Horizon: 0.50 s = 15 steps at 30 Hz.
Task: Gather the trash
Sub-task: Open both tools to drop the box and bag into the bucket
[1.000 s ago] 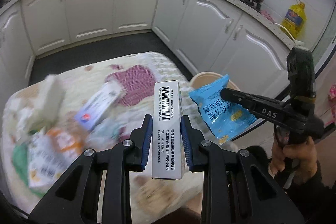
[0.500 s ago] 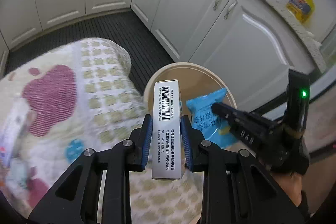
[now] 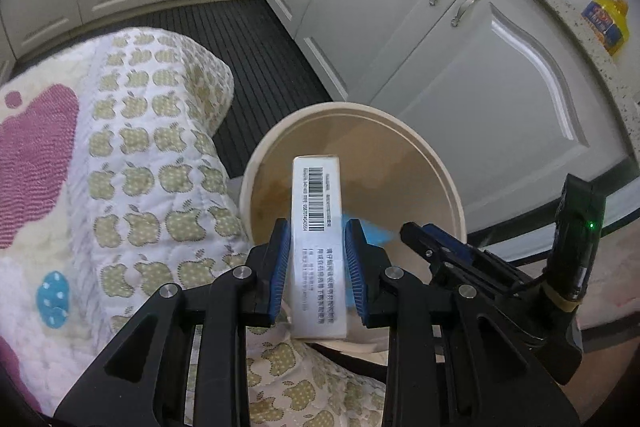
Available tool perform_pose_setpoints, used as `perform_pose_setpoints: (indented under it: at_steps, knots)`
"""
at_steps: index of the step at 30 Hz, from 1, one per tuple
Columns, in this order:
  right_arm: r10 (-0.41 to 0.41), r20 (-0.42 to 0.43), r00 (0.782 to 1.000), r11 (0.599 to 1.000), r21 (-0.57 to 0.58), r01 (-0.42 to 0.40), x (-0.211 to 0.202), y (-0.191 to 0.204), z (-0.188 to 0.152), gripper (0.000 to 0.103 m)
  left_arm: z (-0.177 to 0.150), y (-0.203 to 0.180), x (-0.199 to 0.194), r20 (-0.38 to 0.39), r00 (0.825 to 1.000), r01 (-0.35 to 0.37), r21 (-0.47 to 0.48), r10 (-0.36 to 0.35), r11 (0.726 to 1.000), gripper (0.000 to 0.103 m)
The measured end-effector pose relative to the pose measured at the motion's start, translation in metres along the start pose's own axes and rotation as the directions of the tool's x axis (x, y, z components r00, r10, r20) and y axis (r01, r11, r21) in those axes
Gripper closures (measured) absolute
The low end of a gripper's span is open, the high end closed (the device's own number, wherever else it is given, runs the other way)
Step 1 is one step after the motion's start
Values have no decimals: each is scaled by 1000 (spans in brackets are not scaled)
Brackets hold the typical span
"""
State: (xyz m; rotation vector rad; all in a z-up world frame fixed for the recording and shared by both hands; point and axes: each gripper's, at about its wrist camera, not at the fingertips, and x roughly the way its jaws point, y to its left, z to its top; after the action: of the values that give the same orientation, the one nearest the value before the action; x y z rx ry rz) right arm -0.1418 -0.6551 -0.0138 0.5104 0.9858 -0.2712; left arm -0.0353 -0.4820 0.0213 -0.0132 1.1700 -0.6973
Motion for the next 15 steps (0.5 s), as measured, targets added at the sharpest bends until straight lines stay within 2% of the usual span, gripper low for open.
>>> perform_pose_setpoints:
  at_steps: [7, 13, 15]
  knots:
    - [7, 8, 1000, 1000, 0, -7, -8, 9, -2, 74, -6, 5, -13, -9, 999, 32, -9, -32, 999, 77]
    - [24, 23, 999, 999, -30, -23, -21, 26, -7, 72, -11, 12, -42, 21, 1000, 6, 2, -6, 1000, 76]
    - [31, 28, 999, 999, -44, -30, -25, 35, -9, 71, -15, 17, -54, 39, 999, -24, 13, 23, 1000, 76]
